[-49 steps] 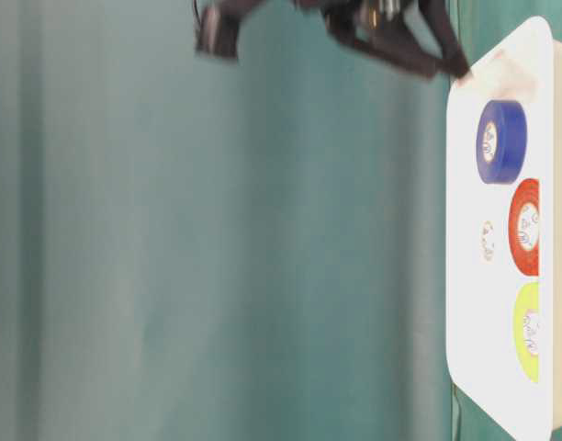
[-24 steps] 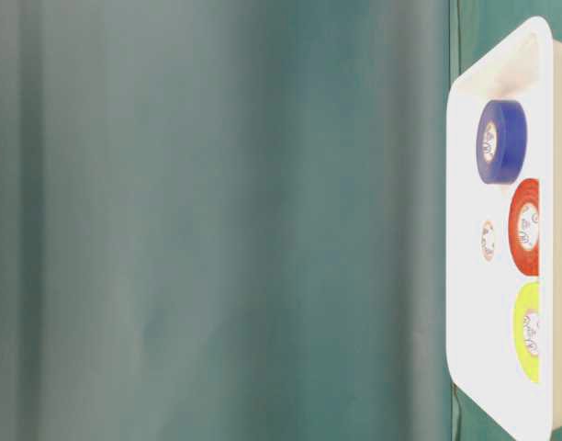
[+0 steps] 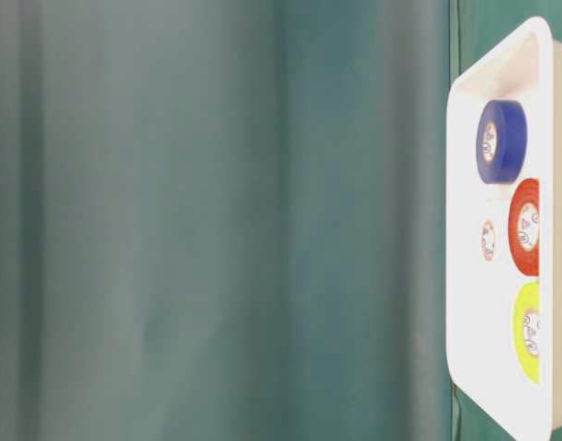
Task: Put the tape into the white case with the right arm.
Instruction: 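Open the right gripper and retract it to the right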
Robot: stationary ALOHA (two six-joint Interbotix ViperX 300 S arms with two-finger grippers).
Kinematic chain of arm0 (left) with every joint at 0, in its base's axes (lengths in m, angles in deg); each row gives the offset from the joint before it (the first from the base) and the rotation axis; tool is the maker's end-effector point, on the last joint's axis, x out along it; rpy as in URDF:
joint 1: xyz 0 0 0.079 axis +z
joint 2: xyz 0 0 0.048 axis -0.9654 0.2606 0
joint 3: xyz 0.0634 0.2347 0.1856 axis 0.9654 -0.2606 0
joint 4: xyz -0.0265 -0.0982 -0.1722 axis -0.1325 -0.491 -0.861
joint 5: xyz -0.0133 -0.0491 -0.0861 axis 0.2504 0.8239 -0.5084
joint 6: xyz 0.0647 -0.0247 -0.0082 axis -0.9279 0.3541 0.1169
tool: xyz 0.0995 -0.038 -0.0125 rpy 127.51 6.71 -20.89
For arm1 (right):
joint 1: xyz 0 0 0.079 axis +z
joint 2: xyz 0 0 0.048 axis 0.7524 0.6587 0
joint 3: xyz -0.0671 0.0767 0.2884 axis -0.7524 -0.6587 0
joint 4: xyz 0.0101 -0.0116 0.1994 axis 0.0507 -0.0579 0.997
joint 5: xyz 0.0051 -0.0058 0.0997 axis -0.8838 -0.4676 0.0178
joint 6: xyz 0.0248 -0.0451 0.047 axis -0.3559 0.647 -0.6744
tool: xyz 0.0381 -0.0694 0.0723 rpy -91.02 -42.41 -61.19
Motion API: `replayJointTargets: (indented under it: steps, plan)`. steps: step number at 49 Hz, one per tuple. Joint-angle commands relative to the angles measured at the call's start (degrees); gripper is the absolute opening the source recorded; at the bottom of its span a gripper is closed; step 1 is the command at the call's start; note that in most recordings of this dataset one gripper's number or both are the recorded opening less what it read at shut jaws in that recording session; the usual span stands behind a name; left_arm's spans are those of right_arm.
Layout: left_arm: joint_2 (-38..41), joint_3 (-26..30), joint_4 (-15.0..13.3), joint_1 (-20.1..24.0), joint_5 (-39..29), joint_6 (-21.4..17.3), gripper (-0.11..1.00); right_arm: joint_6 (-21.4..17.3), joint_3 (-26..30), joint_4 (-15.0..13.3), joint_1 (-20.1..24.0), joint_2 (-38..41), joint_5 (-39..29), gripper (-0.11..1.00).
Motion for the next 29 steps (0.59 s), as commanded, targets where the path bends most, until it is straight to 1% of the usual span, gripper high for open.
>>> replayJointTargets:
  steps: [1,3,9,14,22,29]
  plan:
    - [0.4,0.6,-0.1,0.1,0.3,0.0,0.0,0.0,0.2,0.1,3.1,-0.7,0.4,0.59]
    - [0.4,0.6,-0.1,0.1,0.3,0.0,0.0,0.0,-0.2,0.1,5.2,-1.3,0.2,0.59]
    - [0.4,0.6,-0.1,0.1,0.3,0.0,0.0,0.0,-1.0,0.1,9.6,-2.5,0.1,0.59]
    - [0.4,0.6,-0.1,0.0,0.3,0.0,0.0,0.0,-1.8,0.1,11.8,-3.4,0.0,0.59]
    - [0.4,0.6,-0.1,0.1,0.3,0.0,0.0,0.0,-1.8,0.1,12.3,-3.8,0.0,0.59]
    - [0.4,0.6,-0.1,0.1,0.3,0.0,0.0,0.0,-0.5,0.1,12.7,-2.5,0.3,0.59]
